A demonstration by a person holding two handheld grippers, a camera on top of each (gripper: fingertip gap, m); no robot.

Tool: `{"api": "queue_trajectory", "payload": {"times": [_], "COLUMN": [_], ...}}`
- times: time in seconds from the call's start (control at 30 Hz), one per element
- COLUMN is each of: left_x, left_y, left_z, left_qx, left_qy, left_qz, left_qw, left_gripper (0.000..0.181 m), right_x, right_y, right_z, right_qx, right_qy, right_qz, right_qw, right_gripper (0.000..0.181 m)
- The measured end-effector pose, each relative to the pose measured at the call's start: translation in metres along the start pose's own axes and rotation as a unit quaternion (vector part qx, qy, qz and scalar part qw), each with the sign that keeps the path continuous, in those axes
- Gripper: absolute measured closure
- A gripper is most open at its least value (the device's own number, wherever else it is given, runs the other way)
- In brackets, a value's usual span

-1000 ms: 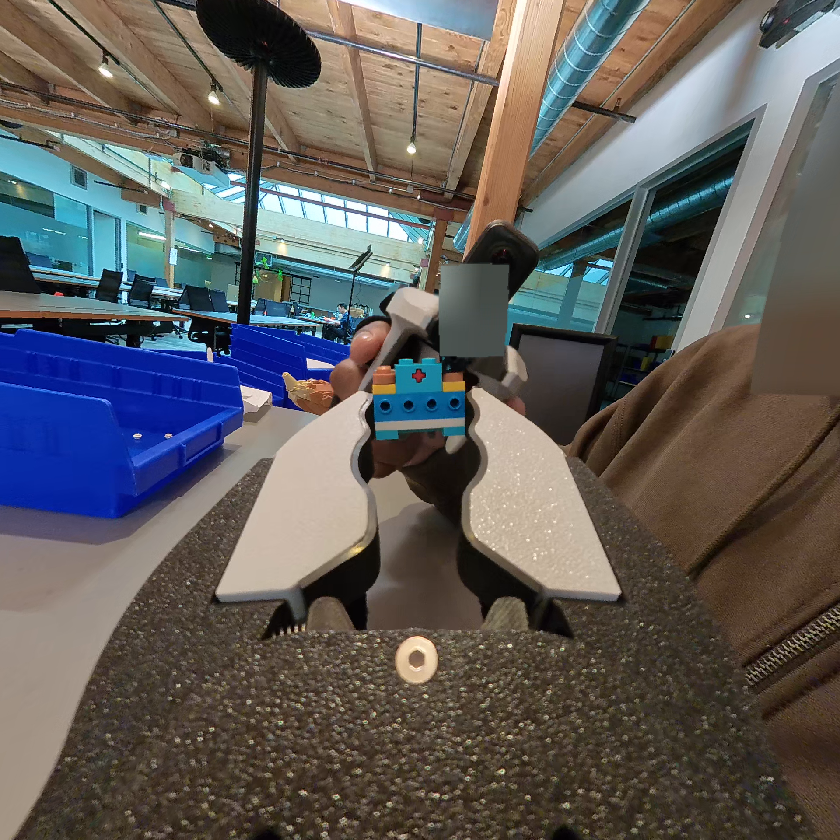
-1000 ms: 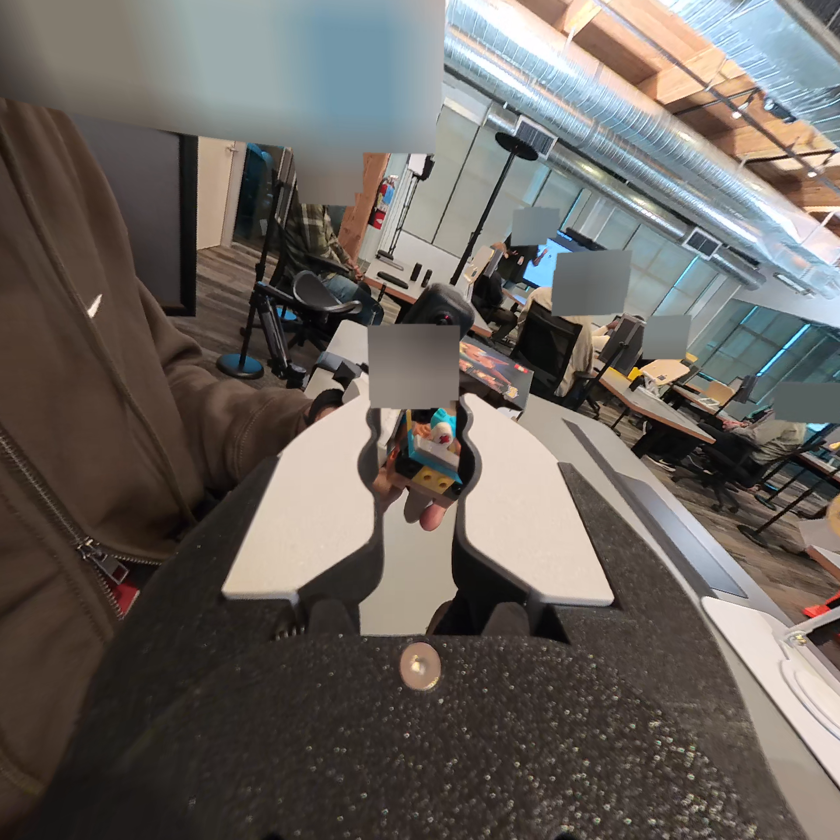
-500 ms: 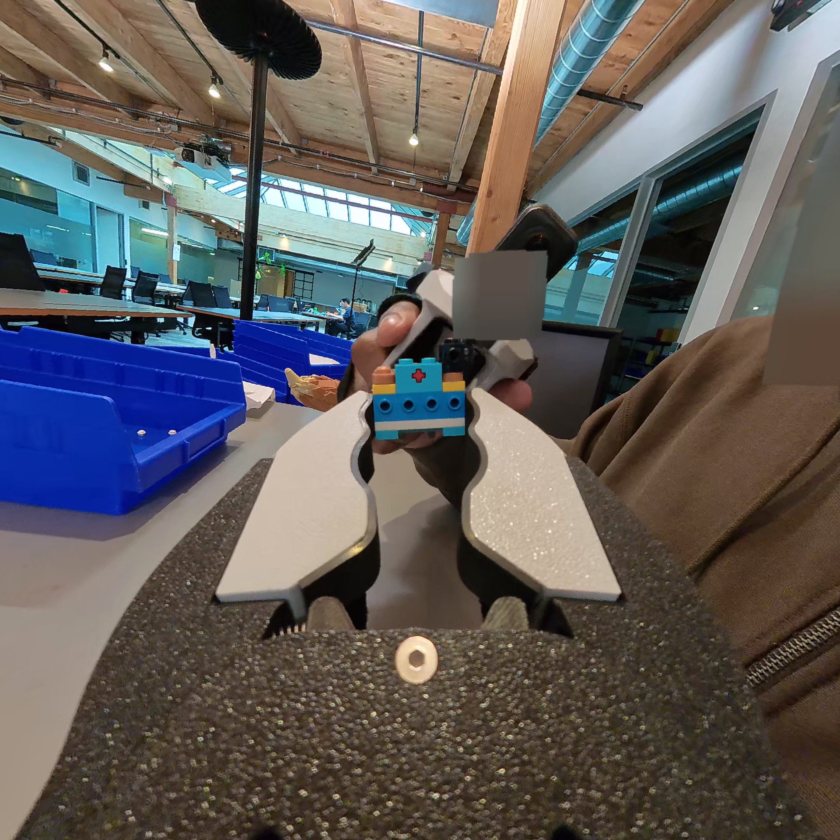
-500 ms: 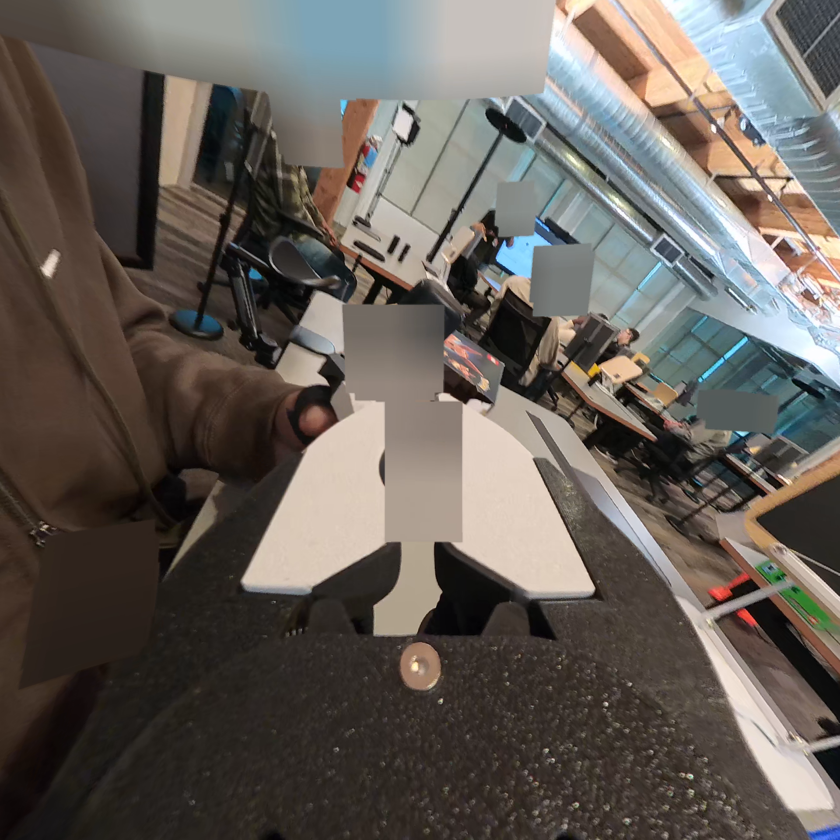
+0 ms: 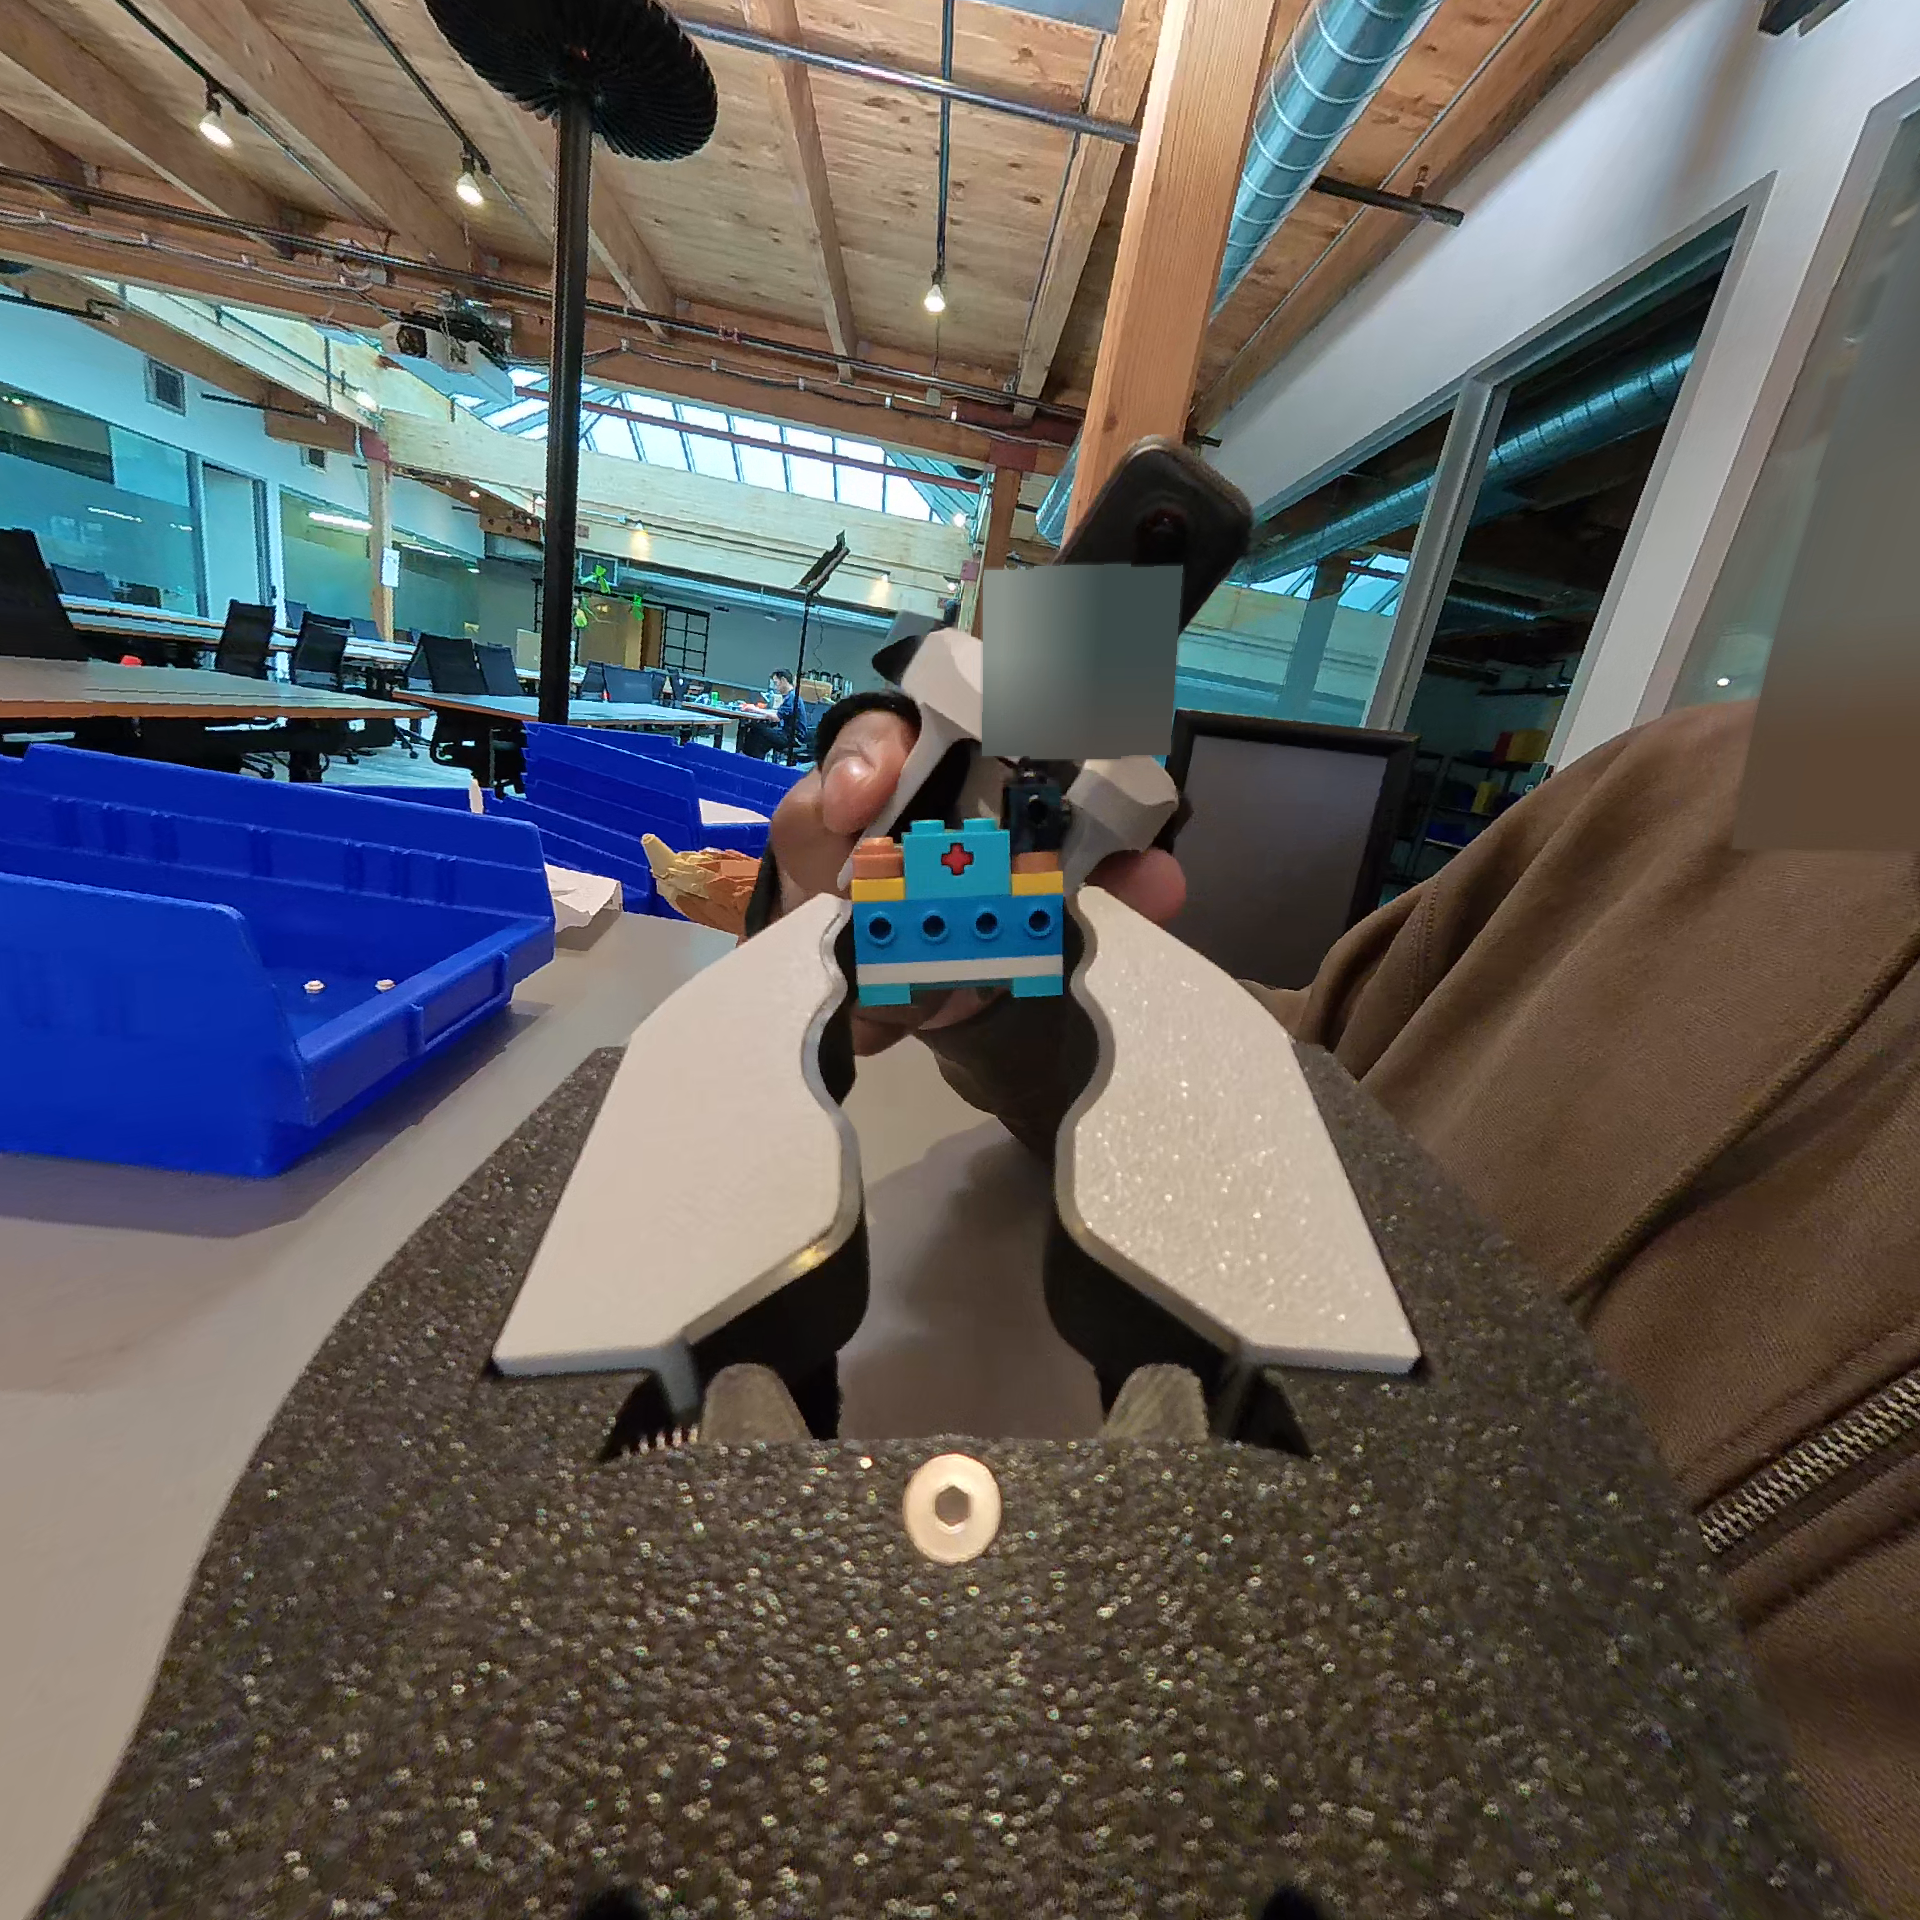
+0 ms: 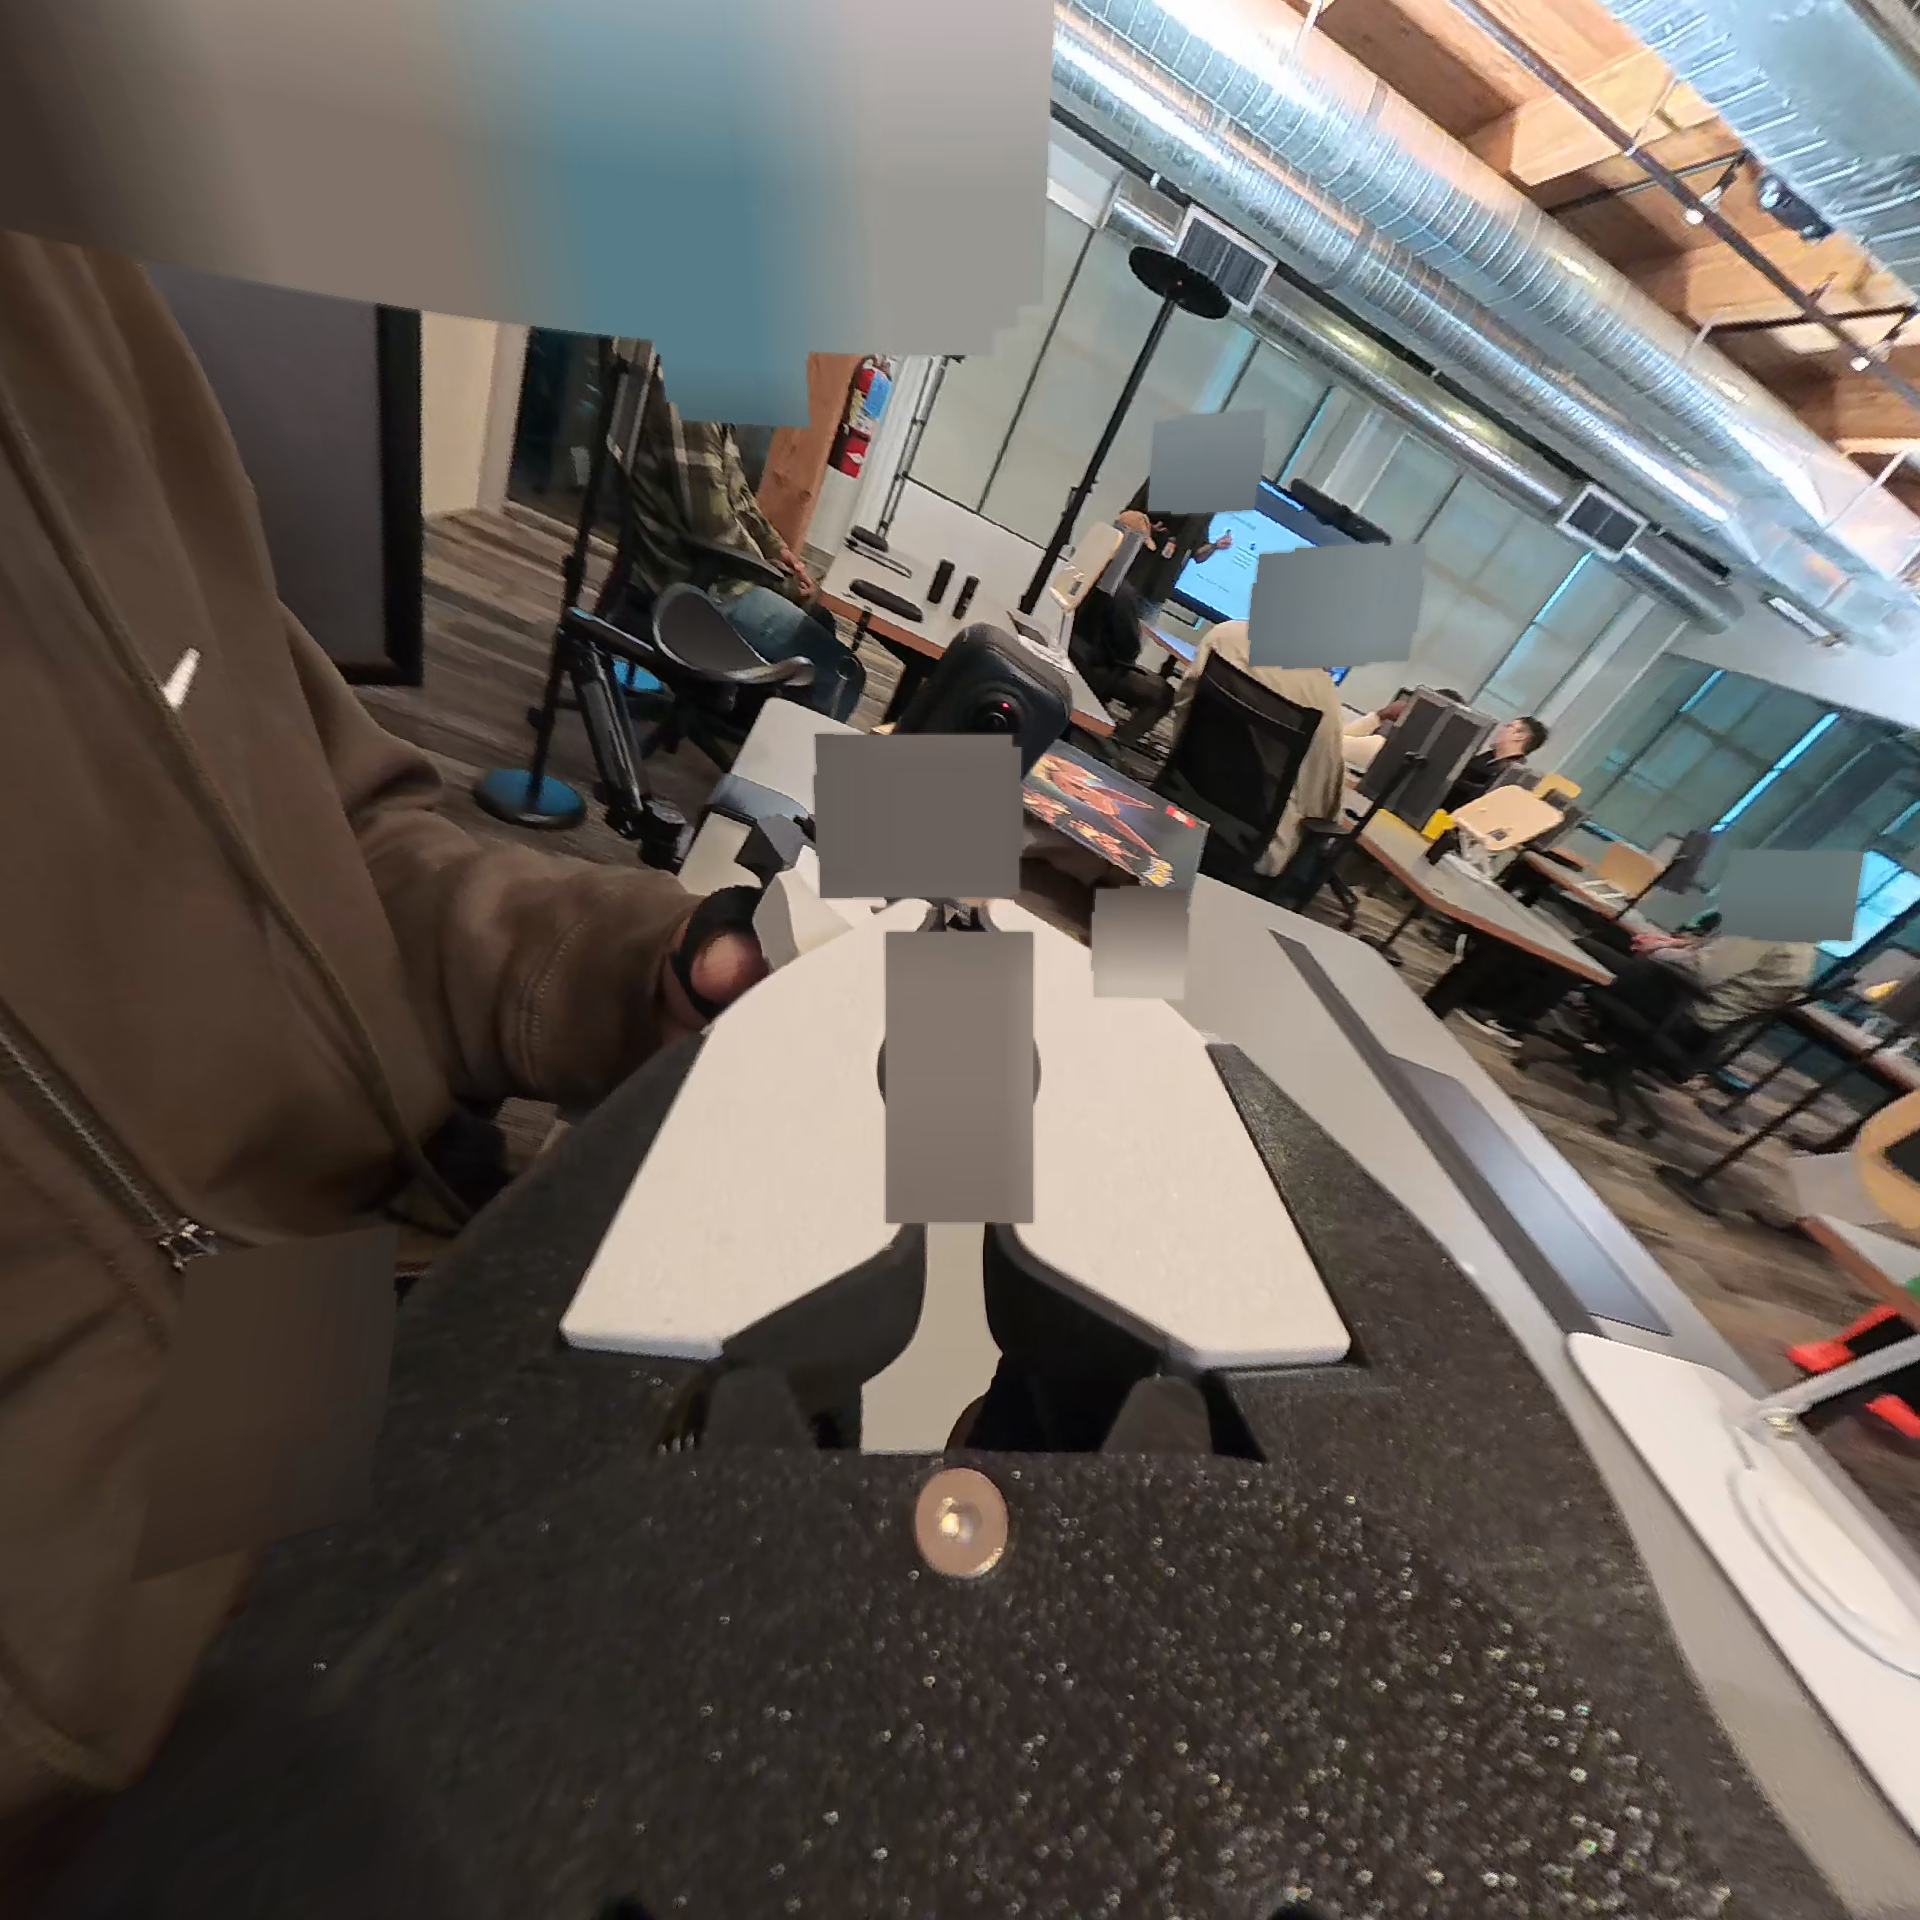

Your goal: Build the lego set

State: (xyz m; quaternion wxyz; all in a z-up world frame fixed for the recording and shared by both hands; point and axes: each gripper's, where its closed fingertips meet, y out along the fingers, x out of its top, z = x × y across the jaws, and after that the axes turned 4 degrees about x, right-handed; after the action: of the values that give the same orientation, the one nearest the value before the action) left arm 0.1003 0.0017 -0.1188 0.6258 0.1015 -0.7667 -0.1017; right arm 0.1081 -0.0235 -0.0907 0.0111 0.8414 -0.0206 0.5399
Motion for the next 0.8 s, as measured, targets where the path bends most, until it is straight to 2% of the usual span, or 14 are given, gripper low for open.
{"api": "queue_trajectory", "payload": {"times": [0.47,0.8], "left_x": [-0.0010,0.0016], "left_y": [0.0002,-0.0005], "left_z": [-0.0011,0.0028], "left_qx": [-0.006,0.004], "left_qy": [-0.005,-0.015], "left_qz": [0.004,-0.005], "left_qw": [1.000,1.000], "left_gripper": [0.144,0.145], "right_x": [-0.0011,-0.0032], "right_y": [0.0000,0.0043], "right_z": [0.0002,-0.0037], "right_qx": [0.046,0.033], "right_qy": [0.102,0.106], "right_qz": [-0.031,-0.041], "right_qw": [0.993,0.993], "right_gripper": [0.176,0.176]}}
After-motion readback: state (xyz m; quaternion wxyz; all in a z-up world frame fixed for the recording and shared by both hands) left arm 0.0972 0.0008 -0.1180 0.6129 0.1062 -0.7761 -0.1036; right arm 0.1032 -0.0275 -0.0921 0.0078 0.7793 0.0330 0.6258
